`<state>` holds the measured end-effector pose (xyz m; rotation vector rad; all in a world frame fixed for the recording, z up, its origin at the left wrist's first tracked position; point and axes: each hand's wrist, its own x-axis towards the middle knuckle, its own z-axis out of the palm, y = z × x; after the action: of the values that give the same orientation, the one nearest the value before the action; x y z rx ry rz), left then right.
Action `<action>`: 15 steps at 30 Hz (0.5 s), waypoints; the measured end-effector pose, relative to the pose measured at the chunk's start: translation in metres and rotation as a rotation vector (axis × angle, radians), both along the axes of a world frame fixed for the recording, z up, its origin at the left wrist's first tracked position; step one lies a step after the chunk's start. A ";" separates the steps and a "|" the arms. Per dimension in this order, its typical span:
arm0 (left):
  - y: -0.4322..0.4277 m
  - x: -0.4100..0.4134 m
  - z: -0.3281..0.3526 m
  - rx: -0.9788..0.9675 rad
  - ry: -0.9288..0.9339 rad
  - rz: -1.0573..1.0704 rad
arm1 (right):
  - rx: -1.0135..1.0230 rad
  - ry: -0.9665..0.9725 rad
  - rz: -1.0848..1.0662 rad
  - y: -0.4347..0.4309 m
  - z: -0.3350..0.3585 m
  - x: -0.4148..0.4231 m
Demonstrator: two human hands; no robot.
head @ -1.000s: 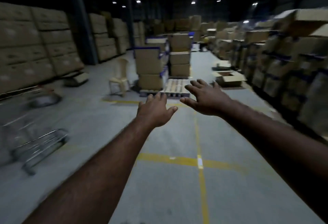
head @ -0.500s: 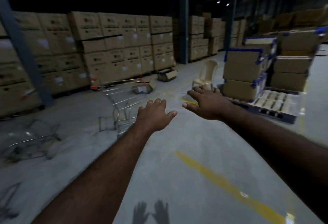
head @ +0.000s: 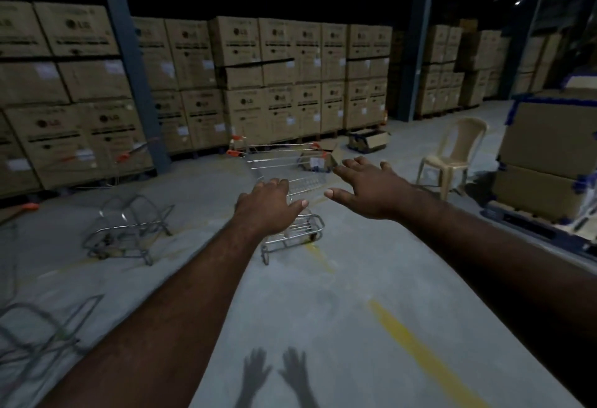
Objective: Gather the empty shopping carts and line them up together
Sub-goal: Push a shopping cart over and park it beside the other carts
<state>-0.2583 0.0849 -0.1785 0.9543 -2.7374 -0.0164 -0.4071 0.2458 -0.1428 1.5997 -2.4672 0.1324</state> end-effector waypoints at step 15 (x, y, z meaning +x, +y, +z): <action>-0.348 -0.040 -0.004 -0.022 -0.005 0.053 | -0.002 -0.074 0.143 -0.376 -0.020 -0.069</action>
<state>-0.2986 -0.2626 -0.1829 1.0221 -2.7100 0.0253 -0.4766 -0.1300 -0.1625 1.8018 -2.4025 0.2181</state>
